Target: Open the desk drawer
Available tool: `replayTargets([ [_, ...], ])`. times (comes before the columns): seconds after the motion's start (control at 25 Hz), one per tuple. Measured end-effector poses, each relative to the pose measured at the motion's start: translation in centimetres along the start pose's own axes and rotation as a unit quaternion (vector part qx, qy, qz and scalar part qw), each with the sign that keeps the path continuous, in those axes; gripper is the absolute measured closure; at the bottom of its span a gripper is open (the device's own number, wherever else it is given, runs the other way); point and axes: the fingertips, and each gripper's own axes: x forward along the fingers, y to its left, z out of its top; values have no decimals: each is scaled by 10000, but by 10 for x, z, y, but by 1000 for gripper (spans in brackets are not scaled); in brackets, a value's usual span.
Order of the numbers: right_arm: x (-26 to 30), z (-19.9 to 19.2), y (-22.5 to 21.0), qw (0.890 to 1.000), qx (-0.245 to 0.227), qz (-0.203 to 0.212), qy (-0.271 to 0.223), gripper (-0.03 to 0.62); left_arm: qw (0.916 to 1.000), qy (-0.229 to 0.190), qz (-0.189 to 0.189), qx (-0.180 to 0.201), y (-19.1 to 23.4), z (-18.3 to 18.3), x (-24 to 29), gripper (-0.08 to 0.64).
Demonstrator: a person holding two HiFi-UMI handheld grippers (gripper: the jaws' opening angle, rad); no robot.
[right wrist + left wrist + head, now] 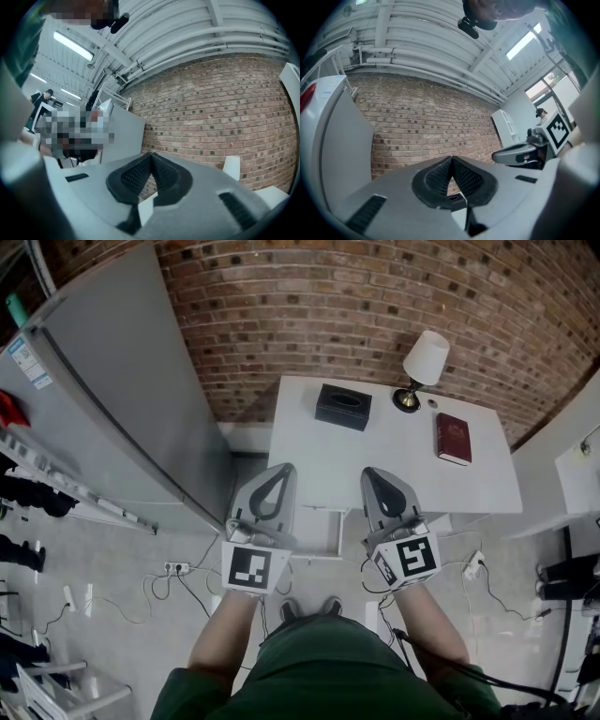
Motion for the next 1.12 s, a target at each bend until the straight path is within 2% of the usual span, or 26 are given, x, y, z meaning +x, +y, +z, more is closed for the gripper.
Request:
replayTargets([
  [1.12,27,1,37,9999,-90,-112,81,592,9998,-40,-201,-77,44,-13,-17,552],
])
